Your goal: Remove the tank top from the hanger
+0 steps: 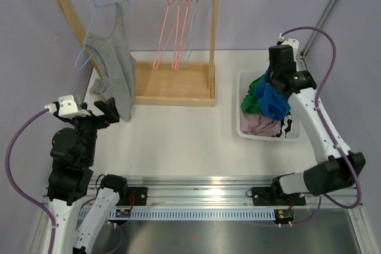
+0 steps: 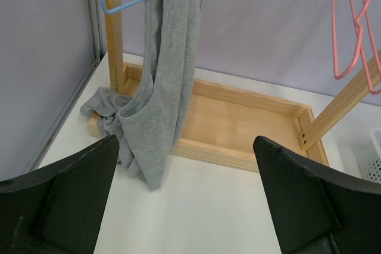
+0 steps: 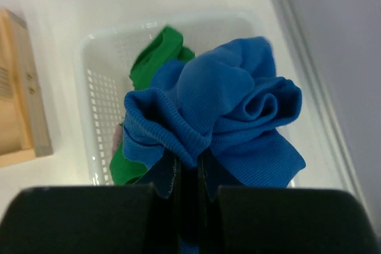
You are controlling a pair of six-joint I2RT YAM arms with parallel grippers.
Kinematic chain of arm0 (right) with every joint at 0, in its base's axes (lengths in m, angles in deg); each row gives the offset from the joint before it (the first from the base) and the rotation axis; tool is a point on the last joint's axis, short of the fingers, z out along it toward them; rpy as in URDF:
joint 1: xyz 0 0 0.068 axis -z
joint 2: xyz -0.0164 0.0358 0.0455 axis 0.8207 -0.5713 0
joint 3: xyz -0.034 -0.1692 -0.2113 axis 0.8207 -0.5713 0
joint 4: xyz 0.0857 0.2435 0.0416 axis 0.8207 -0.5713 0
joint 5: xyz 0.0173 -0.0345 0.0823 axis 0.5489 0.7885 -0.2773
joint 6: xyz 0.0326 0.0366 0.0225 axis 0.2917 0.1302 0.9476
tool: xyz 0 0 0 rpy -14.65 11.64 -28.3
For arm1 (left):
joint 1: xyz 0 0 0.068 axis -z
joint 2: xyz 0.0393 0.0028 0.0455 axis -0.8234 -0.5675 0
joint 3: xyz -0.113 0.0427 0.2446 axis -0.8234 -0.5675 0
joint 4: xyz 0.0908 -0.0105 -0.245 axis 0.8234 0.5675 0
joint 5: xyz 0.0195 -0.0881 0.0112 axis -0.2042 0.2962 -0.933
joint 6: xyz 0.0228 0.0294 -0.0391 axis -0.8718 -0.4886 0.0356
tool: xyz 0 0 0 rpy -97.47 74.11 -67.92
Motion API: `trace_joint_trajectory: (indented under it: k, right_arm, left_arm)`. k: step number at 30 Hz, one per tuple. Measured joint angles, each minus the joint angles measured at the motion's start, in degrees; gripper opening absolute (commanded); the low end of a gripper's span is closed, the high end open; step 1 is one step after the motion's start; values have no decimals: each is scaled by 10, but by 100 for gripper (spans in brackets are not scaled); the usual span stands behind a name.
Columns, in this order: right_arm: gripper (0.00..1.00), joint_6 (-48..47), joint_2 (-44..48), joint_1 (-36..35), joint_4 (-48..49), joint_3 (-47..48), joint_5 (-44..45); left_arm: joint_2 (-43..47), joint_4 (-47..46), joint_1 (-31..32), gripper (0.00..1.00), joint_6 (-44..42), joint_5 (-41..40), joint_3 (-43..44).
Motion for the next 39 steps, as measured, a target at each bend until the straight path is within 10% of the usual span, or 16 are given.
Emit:
trace_joint_trajectory:
  k: [12,24,32,39]
  right_arm:
    - [7,50,-249,148,163,-130,-243]
    - [100,70,-193,158,150,-116,-313]
    - [99,63,-42,158,65,-56,-298]
    - [99,81,144,158,113,-135,-463]
  left_arm:
    - [-87,75,1,99,14,-13,155]
    - [-212,144,1,99,4,-12,375]
    - [-349,160,0,99,-33,-21,480]
    - [-464,160,-24,99,-69,-14,559]
